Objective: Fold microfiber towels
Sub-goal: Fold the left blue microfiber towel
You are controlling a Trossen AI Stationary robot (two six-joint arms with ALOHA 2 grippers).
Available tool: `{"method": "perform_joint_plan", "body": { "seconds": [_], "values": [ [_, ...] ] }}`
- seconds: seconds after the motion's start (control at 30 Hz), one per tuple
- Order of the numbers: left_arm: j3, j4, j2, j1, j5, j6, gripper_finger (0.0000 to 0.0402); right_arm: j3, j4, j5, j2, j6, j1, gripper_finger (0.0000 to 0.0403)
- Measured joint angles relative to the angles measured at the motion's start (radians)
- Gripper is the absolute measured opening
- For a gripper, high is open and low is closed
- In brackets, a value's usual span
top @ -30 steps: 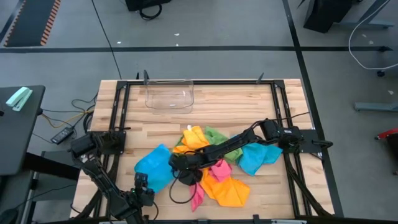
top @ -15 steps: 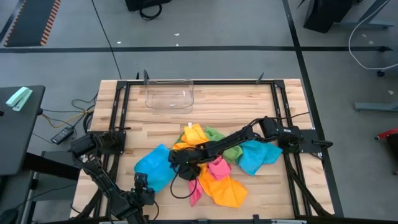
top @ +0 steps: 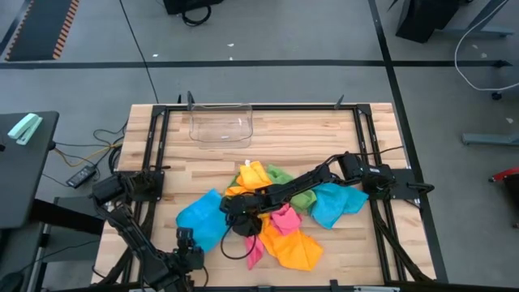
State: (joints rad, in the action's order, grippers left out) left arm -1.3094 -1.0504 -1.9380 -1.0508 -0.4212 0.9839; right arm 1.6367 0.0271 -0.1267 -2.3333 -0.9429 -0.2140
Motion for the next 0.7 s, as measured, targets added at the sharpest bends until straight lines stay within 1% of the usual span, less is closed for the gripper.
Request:
{"method": "perform_joint_plan", "body": {
  "seconds": [0.1, 0.2, 0.27, 0.4, 0.53, 0.63, 0.7],
  "values": [
    [-0.042, -0.044, 0.001, -0.005, 0.003, 0.003, 0.0192, 0.005, 0.041, -0.003, 0.005, 0.051, 0.002, 0.0028],
    [-0.053, -0.039, 0.001, -0.020, 0.006, 0.029, 0.0197, 0.030, 0.096, -0.041, 0.016, 0.120, 0.010, 0.0027],
    [-0.052, -0.042, 0.001, -0.026, 0.010, 0.052, 0.0208, 0.045, 0.122, -0.083, 0.023, 0.161, 0.012, 0.0027],
    [-0.052, -0.046, 0.000, -0.040, 0.011, 0.078, 0.0239, 0.073, 0.186, -0.127, 0.022, 0.232, 0.020, 0.0026],
    [-0.052, -0.048, 0.000, -0.043, 0.011, 0.086, 0.0265, 0.078, 0.191, -0.188, 0.023, 0.289, 0.023, 0.0026],
    [-0.052, -0.056, 0.000, -0.041, 0.016, 0.086, 0.0268, 0.086, 0.209, -0.228, 0.023, 0.336, 0.028, 0.0026],
    [-0.054, -0.084, 0.000, -0.041, 0.033, 0.087, 0.0262, 0.100, 0.228, -0.259, 0.023, 0.361, 0.029, 0.0026]
  ]
}}
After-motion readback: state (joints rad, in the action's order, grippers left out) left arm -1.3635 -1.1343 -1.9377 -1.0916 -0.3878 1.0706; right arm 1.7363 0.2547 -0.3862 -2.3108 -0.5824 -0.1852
